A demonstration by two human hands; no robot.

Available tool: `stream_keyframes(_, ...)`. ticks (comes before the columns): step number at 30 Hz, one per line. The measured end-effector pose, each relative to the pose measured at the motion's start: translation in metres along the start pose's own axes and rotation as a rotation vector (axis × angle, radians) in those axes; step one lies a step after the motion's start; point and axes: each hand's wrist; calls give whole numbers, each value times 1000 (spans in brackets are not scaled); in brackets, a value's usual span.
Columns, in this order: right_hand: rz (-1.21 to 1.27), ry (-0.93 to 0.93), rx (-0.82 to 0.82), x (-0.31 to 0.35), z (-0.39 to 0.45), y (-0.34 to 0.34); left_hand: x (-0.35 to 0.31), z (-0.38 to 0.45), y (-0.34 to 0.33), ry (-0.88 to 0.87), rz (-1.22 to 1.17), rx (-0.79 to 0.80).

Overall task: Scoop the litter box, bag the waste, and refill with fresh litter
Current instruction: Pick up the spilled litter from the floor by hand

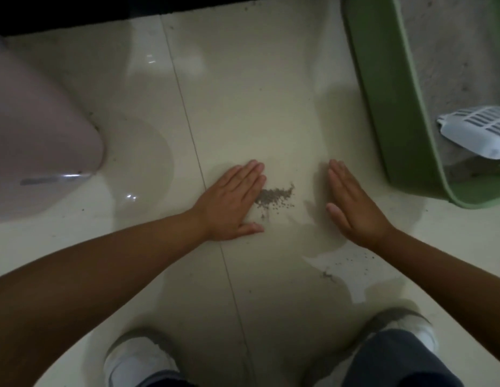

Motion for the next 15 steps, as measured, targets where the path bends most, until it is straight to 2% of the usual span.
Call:
stream_keyframes(4, -59, -92, -37, -7, -13, -12, -9, 24, -2, -26, 18, 4)
stream_keyframes(8, -129, -98, -50, -11, -15, -23, -26, 52, 1, -101, 35, -3)
stream_keyframes(15, -75, -105, -91, -13, -15, -20, -37, 65, 4, -133, 17, -92)
Point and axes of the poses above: each hand's wrist, its own z-axis towards the middle knuckle, its own y-axis out of the back of the hand, x = y × z
